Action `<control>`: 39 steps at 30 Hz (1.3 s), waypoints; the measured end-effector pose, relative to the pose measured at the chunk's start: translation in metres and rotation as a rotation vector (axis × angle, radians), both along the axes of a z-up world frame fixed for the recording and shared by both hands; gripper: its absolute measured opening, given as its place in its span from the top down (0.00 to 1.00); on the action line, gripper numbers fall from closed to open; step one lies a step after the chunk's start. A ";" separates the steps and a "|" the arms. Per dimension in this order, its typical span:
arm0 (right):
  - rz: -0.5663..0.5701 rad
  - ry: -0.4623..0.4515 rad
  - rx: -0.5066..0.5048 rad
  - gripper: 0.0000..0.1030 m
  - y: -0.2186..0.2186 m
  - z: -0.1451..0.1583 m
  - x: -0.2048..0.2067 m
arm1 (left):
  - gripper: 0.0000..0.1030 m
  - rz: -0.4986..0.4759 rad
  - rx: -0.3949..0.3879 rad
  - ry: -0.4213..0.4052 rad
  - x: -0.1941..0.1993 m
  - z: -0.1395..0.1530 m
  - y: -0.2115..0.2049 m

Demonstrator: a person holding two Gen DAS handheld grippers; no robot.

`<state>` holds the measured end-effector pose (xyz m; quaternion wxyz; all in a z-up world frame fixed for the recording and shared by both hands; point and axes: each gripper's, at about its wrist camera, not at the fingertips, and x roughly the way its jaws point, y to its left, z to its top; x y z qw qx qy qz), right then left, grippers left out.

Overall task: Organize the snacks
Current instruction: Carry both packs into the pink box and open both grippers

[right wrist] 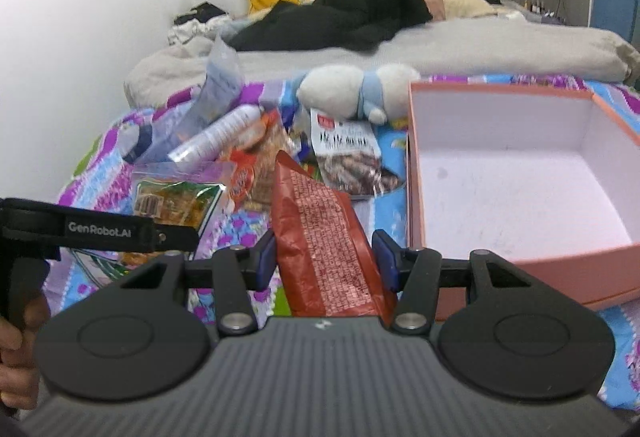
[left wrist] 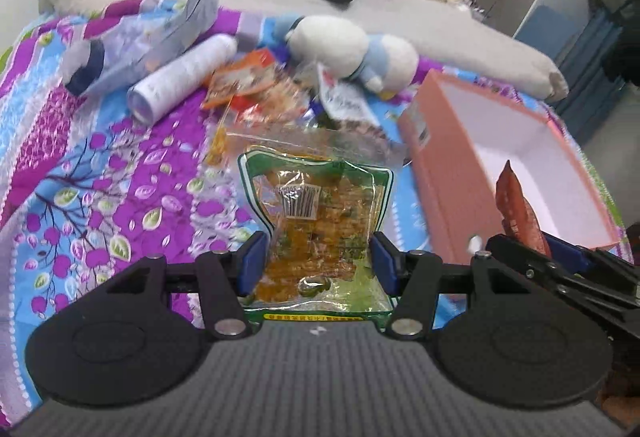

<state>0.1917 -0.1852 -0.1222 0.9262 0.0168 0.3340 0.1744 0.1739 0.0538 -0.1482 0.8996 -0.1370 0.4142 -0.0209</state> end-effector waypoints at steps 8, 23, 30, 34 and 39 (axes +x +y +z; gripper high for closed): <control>-0.015 -0.074 0.014 0.48 -0.009 0.036 -0.001 | 0.40 -0.017 -0.030 -0.073 -0.003 0.043 -0.014; -0.085 -0.170 0.004 0.48 -0.049 0.075 -0.004 | 0.40 -0.131 -0.084 -0.171 0.007 0.098 -0.073; -0.164 -0.125 0.001 0.48 -0.081 0.059 0.008 | 0.40 -0.216 -0.088 -0.133 0.034 0.087 -0.119; -0.197 -0.080 0.001 0.48 -0.100 0.043 0.021 | 0.40 -0.250 -0.082 -0.098 0.058 0.074 -0.143; -0.228 -0.033 0.005 0.48 -0.122 0.024 0.048 | 0.40 -0.287 -0.069 -0.053 0.096 0.055 -0.169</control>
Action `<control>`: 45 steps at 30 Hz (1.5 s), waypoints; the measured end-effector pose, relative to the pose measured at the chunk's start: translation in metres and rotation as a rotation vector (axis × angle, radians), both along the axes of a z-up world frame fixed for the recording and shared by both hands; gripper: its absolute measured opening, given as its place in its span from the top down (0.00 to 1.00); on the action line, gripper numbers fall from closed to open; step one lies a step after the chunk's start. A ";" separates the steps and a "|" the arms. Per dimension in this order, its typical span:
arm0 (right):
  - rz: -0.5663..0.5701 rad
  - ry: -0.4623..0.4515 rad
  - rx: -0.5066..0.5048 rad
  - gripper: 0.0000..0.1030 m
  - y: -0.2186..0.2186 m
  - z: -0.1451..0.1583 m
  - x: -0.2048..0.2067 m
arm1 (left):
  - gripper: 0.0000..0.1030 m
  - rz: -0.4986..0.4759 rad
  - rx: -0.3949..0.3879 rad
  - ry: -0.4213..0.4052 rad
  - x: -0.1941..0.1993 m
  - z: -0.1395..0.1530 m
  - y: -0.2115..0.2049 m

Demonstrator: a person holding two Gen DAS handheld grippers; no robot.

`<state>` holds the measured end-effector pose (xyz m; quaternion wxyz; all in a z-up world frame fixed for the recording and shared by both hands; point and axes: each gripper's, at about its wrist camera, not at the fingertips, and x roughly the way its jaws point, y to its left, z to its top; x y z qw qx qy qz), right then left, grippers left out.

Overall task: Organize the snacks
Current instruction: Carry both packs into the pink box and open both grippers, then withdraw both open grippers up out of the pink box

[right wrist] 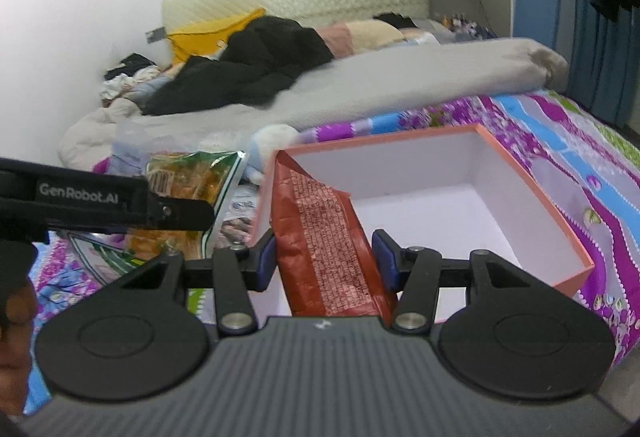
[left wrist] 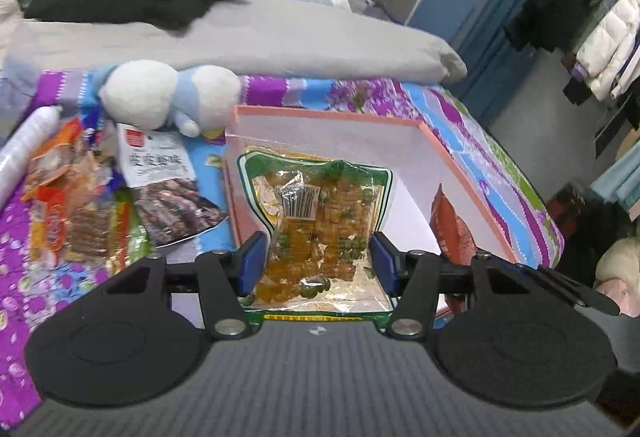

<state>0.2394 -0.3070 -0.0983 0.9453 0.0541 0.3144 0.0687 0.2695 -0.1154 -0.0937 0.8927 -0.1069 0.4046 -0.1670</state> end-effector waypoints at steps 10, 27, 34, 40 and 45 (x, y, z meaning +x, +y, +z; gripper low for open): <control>-0.020 0.103 0.016 0.47 -0.020 -0.047 0.057 | 0.39 -0.071 0.064 0.092 0.069 -0.043 -0.039; -0.056 0.185 0.012 0.35 -0.024 -0.071 0.077 | 0.24 -0.093 0.067 0.082 0.083 -0.042 -0.040; -0.041 0.104 0.012 0.35 -0.014 -0.036 0.047 | 0.24 -0.074 0.053 0.002 0.042 -0.004 -0.023; -0.013 0.028 0.030 0.35 -0.001 -0.003 0.015 | 0.24 -0.025 0.039 -0.070 0.005 0.030 0.010; 0.016 -0.033 0.001 0.35 0.017 0.018 -0.008 | 0.24 -0.004 0.025 -0.122 -0.031 0.051 0.030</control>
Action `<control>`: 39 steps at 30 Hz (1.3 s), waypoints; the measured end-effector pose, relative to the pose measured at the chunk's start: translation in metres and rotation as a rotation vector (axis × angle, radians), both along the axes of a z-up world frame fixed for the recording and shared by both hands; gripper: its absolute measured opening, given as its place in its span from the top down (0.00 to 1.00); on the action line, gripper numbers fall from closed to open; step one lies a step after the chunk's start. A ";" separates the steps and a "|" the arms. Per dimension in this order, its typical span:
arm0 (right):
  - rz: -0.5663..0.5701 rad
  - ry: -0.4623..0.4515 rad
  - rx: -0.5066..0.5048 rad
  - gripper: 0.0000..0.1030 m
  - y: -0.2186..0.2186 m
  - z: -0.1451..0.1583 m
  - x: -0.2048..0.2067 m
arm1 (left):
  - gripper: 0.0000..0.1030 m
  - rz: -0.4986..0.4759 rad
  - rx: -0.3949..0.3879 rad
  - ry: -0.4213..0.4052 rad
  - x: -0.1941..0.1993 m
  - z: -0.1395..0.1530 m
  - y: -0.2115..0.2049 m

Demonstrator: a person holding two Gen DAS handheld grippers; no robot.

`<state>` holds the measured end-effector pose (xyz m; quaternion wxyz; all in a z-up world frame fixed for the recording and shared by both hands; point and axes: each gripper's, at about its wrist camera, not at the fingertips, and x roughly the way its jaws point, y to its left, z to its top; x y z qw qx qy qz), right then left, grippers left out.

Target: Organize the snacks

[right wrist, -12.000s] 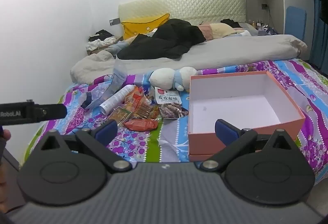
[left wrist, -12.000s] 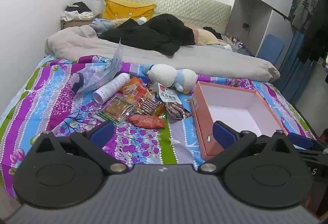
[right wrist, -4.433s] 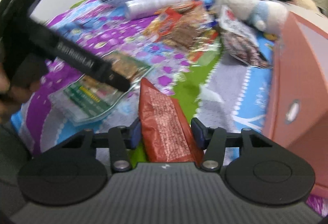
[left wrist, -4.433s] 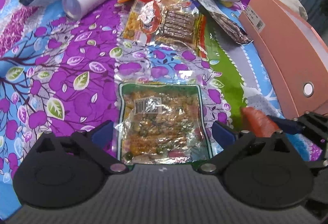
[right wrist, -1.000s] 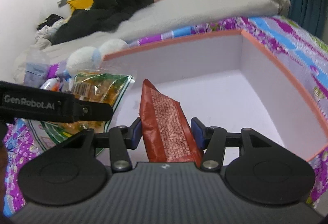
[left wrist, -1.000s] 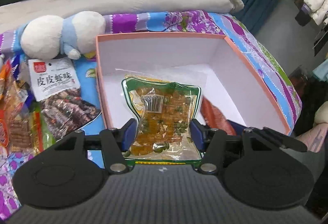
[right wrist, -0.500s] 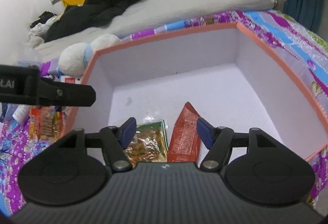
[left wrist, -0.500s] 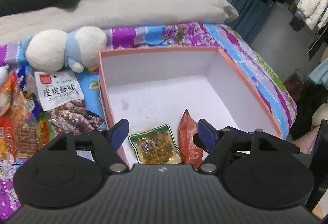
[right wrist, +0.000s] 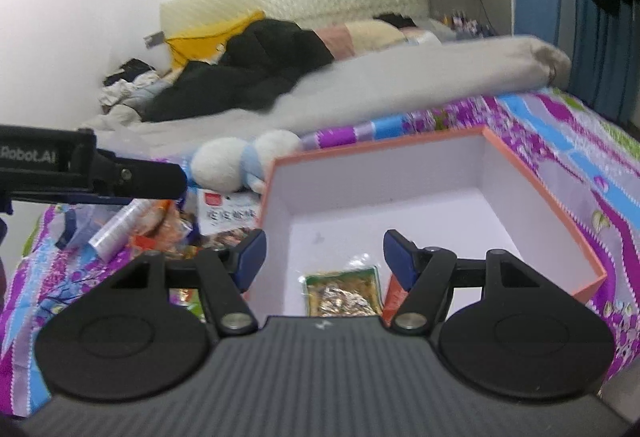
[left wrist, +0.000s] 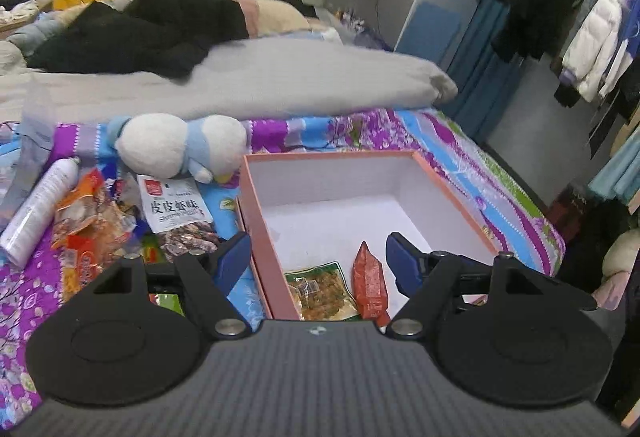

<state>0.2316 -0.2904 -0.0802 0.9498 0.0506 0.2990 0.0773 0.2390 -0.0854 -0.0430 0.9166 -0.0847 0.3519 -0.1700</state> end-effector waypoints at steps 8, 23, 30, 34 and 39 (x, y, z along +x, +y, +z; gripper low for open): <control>0.029 -0.063 0.017 0.35 0.019 0.018 -0.038 | 0.24 0.038 -0.014 -0.048 -0.057 0.014 0.031; 0.082 -0.120 0.054 0.35 0.052 0.020 -0.112 | 0.24 0.183 0.038 -0.116 -0.171 0.017 0.090; 0.113 -0.115 0.044 0.35 0.066 0.007 -0.137 | 0.24 0.243 0.054 -0.123 -0.206 0.008 0.107; 0.147 -0.090 0.034 0.35 0.077 -0.005 -0.142 | 0.24 0.276 0.068 -0.087 -0.214 -0.006 0.121; 0.172 -0.074 0.022 0.35 0.089 -0.016 -0.144 | 0.23 0.307 0.061 -0.057 -0.216 -0.021 0.134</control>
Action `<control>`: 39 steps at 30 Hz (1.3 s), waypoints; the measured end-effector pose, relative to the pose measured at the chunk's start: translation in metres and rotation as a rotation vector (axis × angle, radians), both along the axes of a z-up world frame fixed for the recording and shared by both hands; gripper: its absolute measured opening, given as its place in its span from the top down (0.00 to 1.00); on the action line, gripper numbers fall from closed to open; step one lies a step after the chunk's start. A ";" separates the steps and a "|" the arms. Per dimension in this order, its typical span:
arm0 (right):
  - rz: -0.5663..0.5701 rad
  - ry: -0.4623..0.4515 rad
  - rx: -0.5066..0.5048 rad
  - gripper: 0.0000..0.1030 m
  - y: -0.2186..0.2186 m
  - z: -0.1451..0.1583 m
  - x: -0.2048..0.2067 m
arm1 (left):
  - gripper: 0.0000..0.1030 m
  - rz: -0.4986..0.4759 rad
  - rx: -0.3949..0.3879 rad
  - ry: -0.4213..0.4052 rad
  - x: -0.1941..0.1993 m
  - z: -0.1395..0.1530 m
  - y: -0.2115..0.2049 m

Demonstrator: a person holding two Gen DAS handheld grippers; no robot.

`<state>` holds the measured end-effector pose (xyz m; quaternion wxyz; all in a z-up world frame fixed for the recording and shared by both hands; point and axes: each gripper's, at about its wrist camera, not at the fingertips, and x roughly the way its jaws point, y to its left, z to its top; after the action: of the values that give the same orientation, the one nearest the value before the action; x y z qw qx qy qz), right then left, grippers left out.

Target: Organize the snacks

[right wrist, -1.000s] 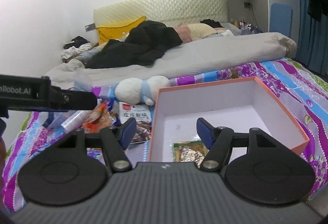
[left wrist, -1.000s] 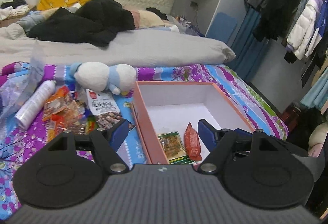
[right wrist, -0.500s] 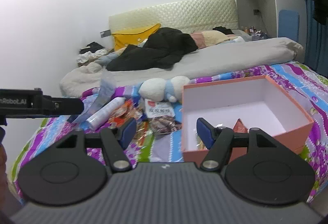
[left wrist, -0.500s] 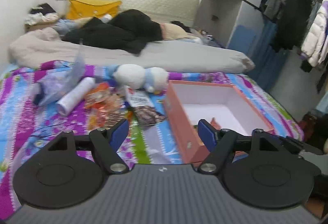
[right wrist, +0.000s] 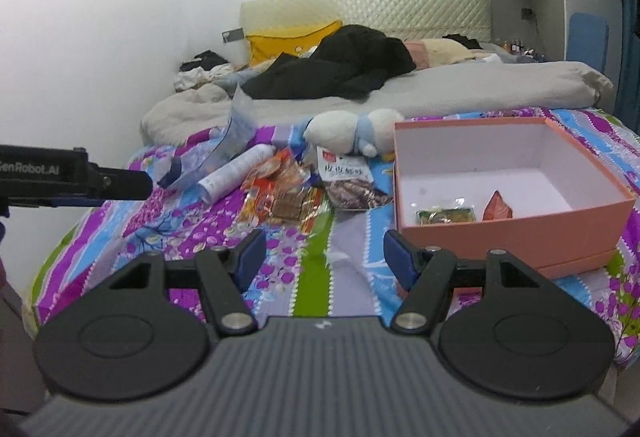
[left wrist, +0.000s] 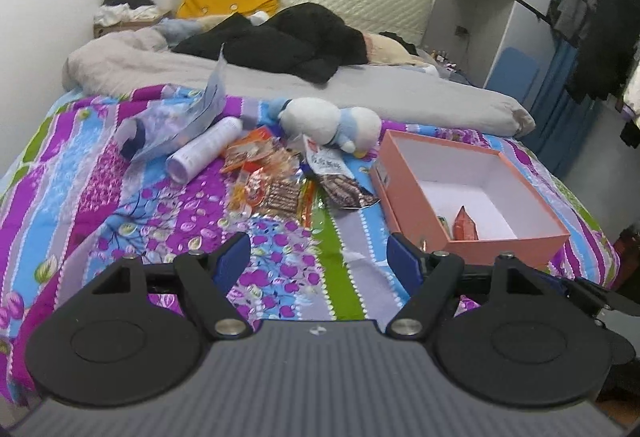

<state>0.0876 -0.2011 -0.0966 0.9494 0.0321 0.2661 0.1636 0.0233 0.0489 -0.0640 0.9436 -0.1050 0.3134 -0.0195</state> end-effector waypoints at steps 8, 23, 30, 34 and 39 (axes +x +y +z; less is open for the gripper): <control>0.027 0.031 -0.014 0.35 0.011 -0.015 0.006 | 0.23 0.036 -0.051 0.014 0.003 -0.025 0.019; 0.077 0.058 -0.118 0.35 0.043 -0.042 0.049 | 0.21 0.073 -0.192 0.079 0.069 -0.086 0.066; 0.114 0.043 -0.173 0.36 0.066 -0.062 0.082 | 0.21 0.081 -0.217 0.119 0.123 -0.121 0.080; 0.129 0.026 -0.209 0.36 0.080 -0.078 0.105 | 0.22 0.067 -0.224 0.125 0.159 -0.142 0.089; 0.119 0.033 -0.252 0.39 0.092 -0.094 0.134 | 0.22 0.047 -0.212 0.124 0.199 -0.160 0.097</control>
<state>0.2212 -0.1094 -0.1903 0.9300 -0.1004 0.3015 0.1845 0.2227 0.1462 -0.2239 0.9062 -0.2126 0.3647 -0.0242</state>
